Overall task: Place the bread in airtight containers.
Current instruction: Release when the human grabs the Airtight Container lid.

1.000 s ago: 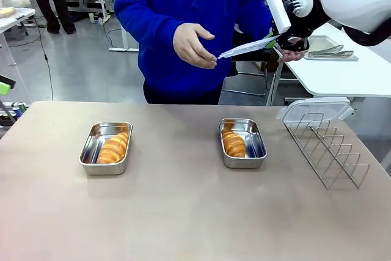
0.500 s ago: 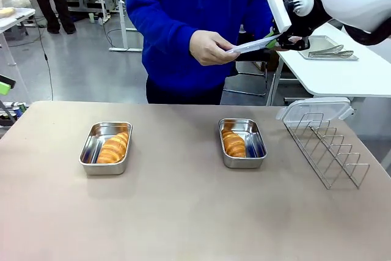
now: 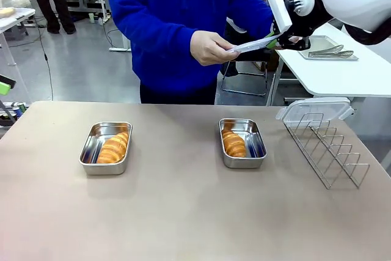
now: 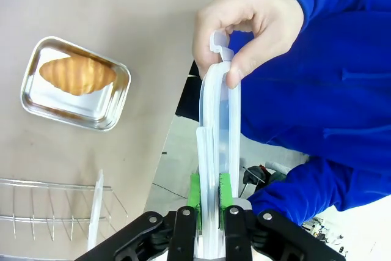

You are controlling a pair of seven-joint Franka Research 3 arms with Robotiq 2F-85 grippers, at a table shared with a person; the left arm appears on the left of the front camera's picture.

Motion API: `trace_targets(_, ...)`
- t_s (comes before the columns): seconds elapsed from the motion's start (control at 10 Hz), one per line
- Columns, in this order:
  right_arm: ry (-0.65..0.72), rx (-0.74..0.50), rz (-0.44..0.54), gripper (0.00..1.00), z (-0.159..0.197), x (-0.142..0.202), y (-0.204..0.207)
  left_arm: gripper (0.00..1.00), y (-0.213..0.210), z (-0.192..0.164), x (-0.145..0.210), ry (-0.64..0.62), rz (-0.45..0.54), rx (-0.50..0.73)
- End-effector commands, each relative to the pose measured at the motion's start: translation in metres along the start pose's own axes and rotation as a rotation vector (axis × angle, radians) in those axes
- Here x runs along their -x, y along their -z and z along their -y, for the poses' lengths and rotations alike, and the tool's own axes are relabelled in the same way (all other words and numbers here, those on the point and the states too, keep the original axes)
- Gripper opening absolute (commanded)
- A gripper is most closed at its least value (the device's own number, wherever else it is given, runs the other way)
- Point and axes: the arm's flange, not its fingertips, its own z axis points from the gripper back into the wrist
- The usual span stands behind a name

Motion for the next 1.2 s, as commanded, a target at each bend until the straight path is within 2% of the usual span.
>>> trace_targets(0.0, 0.013, 0.009, 0.011, 0.12, -0.002, -0.001, -0.004, 1.00, -0.002, 0.002, 0.000, 0.017, 0.001, 0.009)
trace_targets(0.5, 0.013, 0.009, 0.011, 0.12, -0.002, -0.001, -0.004, 1.00, -0.002, 0.002, 0.000, 0.017, 0.001, 0.009)
trace_targets(0.6, -0.001, 0.002, 0.000, 0.67, 0.000, 0.000, -0.001, 1.00, -0.002, 0.002, 0.000, 0.017, 0.001, 0.009)
trace_targets(0.7, 0.034, -0.005, -0.028, 0.69, 0.003, 0.000, -0.001, 1.00, -0.002, 0.002, 0.000, 0.017, 0.001, 0.009)
trace_targets(0.8, 0.059, -0.013, -0.041, 1.00, 0.006, -0.001, -0.005, 1.00, -0.002, 0.002, 0.000, 0.017, 0.001, 0.009)
trace_targets(1.0, 0.165, -0.021, -0.066, 1.00, 0.014, 0.004, -0.029, 1.00, -0.002, 0.002, 0.000, 0.017, 0.001, 0.009)
trace_targets(1.1, 0.332, -0.040, -0.044, 0.93, 0.017, 0.016, -0.044, 1.00, -0.002, 0.002, 0.000, 0.017, 0.001, 0.009)
